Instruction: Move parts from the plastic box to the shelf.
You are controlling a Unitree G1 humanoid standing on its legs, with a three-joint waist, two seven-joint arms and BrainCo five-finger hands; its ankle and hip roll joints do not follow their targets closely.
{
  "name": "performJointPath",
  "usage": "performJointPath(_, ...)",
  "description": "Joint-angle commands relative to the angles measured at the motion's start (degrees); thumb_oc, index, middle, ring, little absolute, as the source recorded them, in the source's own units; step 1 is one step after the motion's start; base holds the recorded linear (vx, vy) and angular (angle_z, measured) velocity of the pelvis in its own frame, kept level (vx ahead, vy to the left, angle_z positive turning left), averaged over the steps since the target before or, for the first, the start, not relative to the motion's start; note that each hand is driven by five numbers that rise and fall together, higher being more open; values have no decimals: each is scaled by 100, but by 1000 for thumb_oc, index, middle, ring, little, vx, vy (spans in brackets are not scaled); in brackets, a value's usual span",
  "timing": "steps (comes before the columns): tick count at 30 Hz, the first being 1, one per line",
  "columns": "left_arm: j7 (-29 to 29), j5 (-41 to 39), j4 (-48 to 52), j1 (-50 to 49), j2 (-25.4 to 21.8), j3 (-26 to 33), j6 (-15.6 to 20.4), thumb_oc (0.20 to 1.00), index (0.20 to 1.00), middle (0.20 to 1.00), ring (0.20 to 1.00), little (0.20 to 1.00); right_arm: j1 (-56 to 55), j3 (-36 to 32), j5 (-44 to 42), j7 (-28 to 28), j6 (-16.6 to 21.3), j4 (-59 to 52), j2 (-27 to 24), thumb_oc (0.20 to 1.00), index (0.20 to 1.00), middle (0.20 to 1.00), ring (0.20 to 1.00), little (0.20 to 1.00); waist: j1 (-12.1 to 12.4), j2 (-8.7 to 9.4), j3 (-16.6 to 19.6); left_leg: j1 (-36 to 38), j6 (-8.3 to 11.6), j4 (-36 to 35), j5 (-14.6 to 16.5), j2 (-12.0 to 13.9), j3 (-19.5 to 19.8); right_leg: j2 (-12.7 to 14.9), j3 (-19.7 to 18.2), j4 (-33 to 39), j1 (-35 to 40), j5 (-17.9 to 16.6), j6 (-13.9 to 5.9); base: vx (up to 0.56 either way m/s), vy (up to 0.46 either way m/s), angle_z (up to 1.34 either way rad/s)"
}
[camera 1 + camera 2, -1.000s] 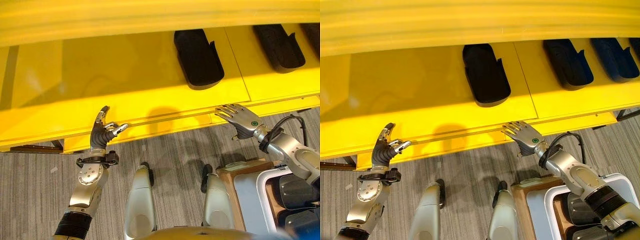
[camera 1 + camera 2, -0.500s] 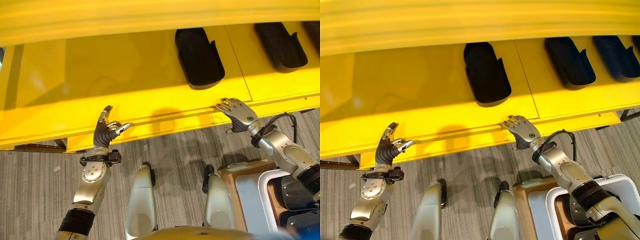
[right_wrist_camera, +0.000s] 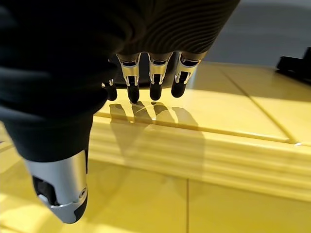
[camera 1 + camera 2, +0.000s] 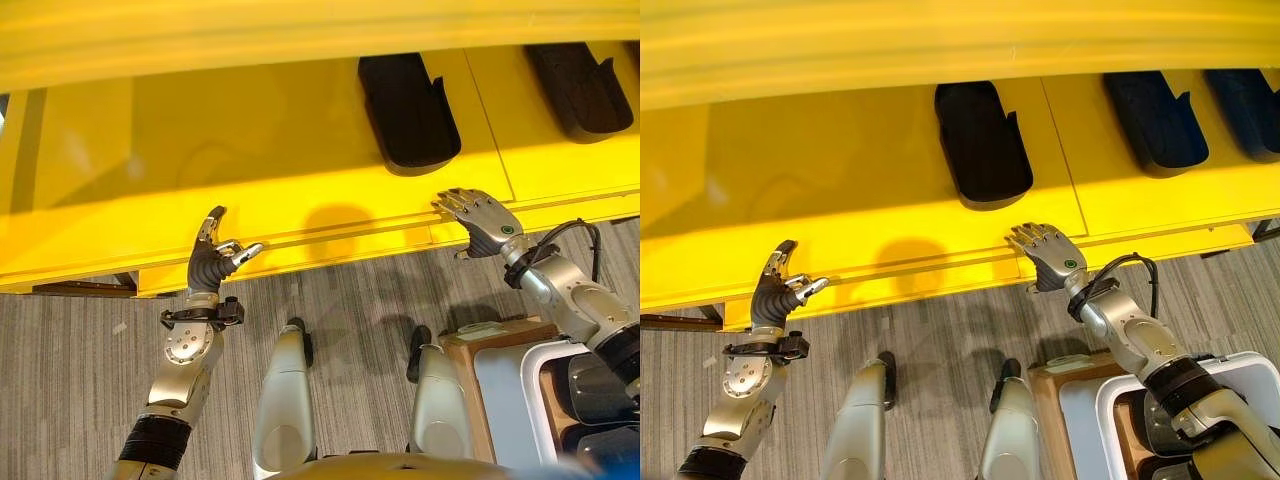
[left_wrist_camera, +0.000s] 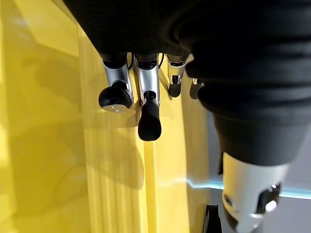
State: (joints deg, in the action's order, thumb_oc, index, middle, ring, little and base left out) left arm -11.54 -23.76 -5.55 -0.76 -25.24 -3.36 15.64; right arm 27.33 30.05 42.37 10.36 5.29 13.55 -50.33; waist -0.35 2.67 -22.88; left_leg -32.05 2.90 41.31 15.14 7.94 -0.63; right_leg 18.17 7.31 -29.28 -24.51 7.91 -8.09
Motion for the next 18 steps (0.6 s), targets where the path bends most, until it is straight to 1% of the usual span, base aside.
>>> performJointPath(1,-7,-9,76,-106,-11,-183,-2,1000,1000,1000,1000,1000,467,37,-355,175,-5,151,-16,1000,1000,1000,1000,1000,115,56,129,207,242,-459,-334,211,417,94,-14,-936,-205,308,150,0,0,0)
performJointPath(7,-2,-76,74,-108,-19,-181,43,1000,1000,1000,1000,1000,724,202,-610,141,32,346,52,1000,1000,1000,1000,1000,166,50,107,164,243,-453,-343,206,427,106,12,-966,-237,313,154,0,0,0)
performJointPath(8,5,-84,83,-108,-24,-185,46,1000,1000,1000,1000,1000,780,263,-612,119,34,393,65,1000,1000,1000,1000,1000,186,45,91,171,249,-401,-284,214,434,103,3,-1014,-227,364,150,0,0,0)
performJointPath(9,5,-86,94,-106,-31,-177,46,1000,1000,1000,1000,1000,820,285,-634,102,34,396,52,1000,1000,1000,1000,1000,185,46,102,150,245,-440,-342,205,435,101,10,-977,-244,318,157,0,0,0)
performJointPath(13,13,-101,107,-133,-37,-162,53,1000,1000,1000,1000,1000,937,368,-713,72,43,434,67,1000,1000,1000,1000,1000,203,47,97,136,239,-439,-350,203,446,105,13,-996,-274,311,165,0,0,0)
performJointPath(14,15,-108,112,-138,-37,-160,58,1000,1000,1000,1000,1000,977,391,-735,77,51,452,68,1000,1000,1000,1000,1000,217,43,77,144,246,-386,-293,212,451,104,0,-1043,-261,364,159,0,0,0)
performJointPath(15,13,-118,118,-132,-39,-156,60,1000,1000,1000,1000,1000,1015,414,-748,71,48,467,83,1000,1000,1000,1000,1000,219,42,88,126,240,-428,-347,200,452,107,9,-1006,-274,314,163,0,0,0)
performJointPath(18,1,-127,122,-146,-43,-139,61,1000,1000,1000,1000,1000,1078,424,-797,58,65,428,69,1000,1000,1000,1000,1000,226,47,85,113,237,-426,-349,201,453,110,13,-1003,-289,301,162,4,5,5)
